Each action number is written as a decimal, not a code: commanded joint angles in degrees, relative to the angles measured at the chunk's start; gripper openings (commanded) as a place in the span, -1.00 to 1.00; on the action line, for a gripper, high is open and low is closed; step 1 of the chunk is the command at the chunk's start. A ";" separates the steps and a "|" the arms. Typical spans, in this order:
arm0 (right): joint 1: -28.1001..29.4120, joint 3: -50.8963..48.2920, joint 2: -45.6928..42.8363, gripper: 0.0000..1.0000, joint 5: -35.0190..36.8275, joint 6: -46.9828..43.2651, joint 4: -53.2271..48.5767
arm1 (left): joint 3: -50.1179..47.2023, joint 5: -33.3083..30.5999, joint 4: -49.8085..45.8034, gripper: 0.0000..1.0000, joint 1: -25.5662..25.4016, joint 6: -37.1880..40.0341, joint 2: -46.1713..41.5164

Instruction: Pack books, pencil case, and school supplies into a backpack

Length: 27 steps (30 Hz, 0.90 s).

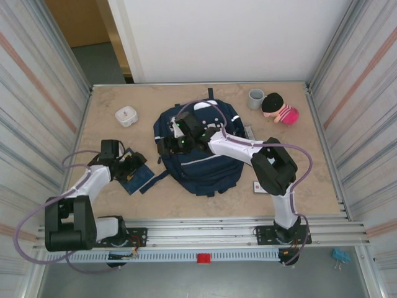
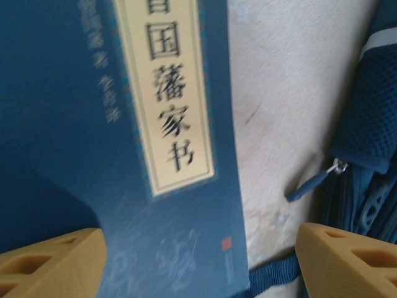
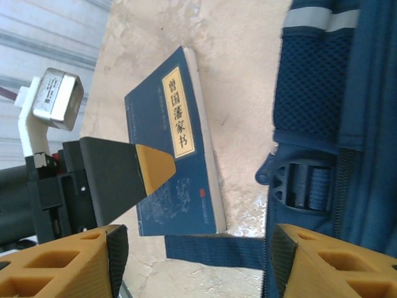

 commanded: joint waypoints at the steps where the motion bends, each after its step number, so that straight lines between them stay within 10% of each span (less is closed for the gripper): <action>1: 2.14 3.13 3.02 0.27 2.00 -4.12 -3.47 | 1.84 0.04 -9.26 0.62 3.00 -0.38 -5.97; 12: 6.97 16.71 15.15 0.21 4.44 -13.63 -5.07 | -3.38 8.80 -10.07 0.54 18.00 3.75 -10.41; 27: 9.32 25.75 25.90 0.03 7.64 -17.90 -10.05 | -5.70 3.69 -7.92 0.52 19.09 3.43 -6.40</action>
